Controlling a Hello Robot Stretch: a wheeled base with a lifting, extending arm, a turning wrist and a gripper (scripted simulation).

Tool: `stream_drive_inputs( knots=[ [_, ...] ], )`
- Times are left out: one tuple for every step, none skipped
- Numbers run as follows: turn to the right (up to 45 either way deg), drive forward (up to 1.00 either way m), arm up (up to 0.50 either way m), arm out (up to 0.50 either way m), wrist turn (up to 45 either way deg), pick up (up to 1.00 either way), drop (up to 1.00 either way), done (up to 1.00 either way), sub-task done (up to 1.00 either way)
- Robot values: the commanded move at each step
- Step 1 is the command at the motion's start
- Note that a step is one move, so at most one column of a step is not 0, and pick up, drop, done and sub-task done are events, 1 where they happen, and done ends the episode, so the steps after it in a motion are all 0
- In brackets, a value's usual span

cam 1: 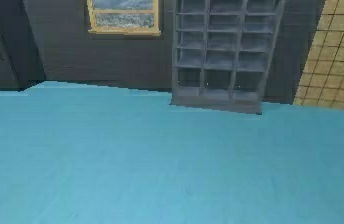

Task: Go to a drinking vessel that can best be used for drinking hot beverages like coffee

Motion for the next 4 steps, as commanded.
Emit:
stream_drive_inputs(
  knots=[
    [-45.0,0.00,0.00,0.00,0.0,0.00,0.00,0.00,0.00],
    [-45.0,0.00,0.00,0.00,0.0,0.00,0.00,0.00,0.00],
    [-6.0,0.00,0.00,0.00,0.0,0.00,0.00,0.00,0.00],
    [0.0,1.00,0.00,0.00,0.0,0.00,0.00,0.00,0.00]
  ],
)
